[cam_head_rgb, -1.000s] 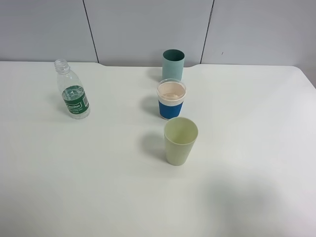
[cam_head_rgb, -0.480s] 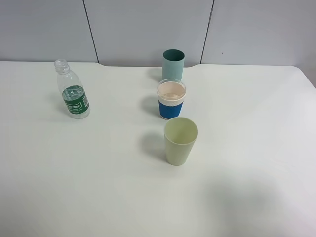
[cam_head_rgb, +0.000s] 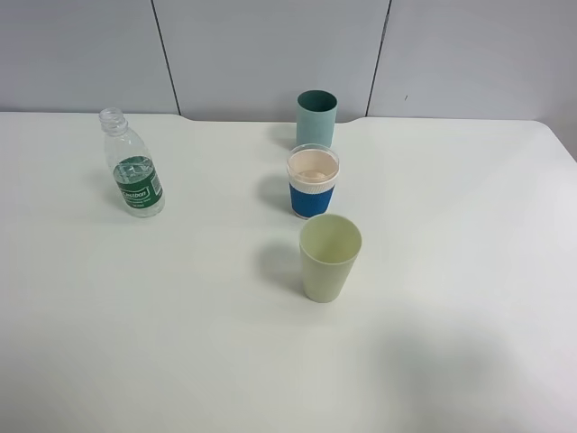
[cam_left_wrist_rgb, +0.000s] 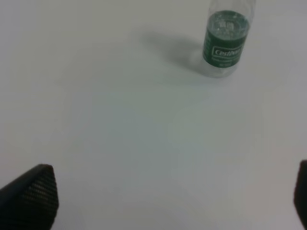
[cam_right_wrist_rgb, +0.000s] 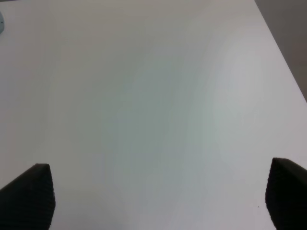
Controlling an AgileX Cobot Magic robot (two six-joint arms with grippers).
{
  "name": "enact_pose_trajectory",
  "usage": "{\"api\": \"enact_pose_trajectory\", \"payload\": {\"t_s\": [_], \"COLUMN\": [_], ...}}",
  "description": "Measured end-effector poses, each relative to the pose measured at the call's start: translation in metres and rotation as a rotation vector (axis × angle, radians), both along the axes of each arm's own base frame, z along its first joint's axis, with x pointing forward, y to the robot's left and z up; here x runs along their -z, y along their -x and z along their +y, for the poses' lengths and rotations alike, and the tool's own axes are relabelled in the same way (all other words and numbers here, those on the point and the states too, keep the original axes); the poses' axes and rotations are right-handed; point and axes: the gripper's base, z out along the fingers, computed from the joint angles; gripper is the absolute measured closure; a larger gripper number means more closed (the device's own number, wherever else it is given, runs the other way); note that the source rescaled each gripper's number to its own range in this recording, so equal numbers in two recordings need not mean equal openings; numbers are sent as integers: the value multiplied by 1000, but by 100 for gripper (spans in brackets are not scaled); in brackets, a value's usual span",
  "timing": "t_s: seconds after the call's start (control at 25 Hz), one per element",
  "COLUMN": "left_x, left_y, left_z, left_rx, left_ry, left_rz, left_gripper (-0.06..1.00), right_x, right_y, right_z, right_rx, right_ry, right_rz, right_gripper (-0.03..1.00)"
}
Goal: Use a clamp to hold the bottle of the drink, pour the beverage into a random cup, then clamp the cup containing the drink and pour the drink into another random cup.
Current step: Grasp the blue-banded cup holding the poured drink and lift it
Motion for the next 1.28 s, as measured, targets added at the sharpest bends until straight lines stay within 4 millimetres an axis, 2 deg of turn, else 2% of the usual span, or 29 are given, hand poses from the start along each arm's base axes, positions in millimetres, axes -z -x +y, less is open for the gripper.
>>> {"api": "enact_pose_trajectory", "payload": {"t_s": [1.28], "left_x": [0], "left_y": [0], "left_z": [0], "left_rx": [0], "left_ry": [0], "left_rz": [0], "left_gripper": [-6], "right_x": [0], "right_y": [0], "right_z": [0], "right_rx": [0], "right_ry": [0], "right_rz": [0], "right_gripper": [36]}}
